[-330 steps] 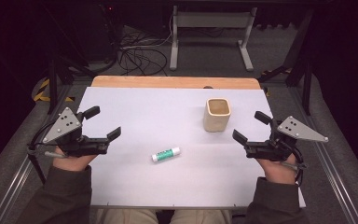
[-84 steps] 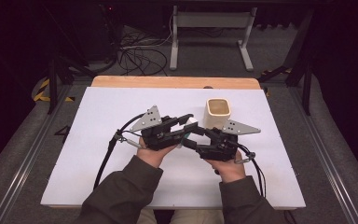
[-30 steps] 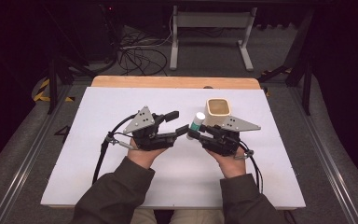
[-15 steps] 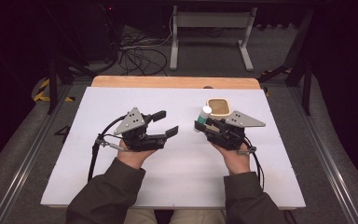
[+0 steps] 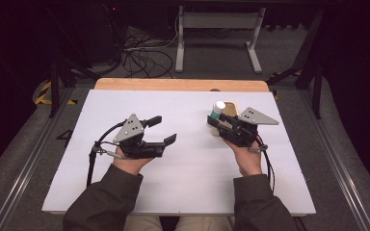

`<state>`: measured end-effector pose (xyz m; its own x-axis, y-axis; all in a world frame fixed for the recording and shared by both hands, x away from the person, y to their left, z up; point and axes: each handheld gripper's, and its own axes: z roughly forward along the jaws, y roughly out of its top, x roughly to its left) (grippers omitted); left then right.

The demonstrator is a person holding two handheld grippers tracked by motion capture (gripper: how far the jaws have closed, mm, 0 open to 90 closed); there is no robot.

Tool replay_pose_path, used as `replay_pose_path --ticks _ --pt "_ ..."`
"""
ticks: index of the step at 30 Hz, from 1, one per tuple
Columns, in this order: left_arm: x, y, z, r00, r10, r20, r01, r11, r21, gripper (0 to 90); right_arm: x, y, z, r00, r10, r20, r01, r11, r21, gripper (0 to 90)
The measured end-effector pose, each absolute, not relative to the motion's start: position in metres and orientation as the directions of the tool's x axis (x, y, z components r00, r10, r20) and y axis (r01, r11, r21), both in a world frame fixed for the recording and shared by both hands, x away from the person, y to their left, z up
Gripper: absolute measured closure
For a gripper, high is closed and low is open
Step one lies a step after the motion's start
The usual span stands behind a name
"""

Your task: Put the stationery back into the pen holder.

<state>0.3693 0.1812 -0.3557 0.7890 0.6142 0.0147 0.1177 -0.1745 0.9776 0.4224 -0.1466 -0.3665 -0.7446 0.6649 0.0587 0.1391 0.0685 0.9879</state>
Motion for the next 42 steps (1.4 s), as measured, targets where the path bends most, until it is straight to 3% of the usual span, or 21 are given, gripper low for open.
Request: replay_pose_path --ticks 12,24,42 --pt "0.37 0.196 -0.365 0.769 0.639 0.01 0.138 -0.181 0.974 19.1 0.435 -0.147 -0.367 -0.65 0.76 -0.027 0.107 0.127 0.986 66.2" --pt "0.365 0.22 -0.369 0.742 0.67 0.003 0.152 -0.173 0.973 18.2 0.451 -0.15 -0.377 -0.53 0.848 -0.03 0.129 0.115 0.985 66.2" --pt "0.361 0.244 -0.376 0.704 0.71 0.017 0.174 -0.196 0.965 17.2 0.459 -0.149 -0.395 -0.421 0.903 -0.09 0.143 0.164 0.976 66.0"
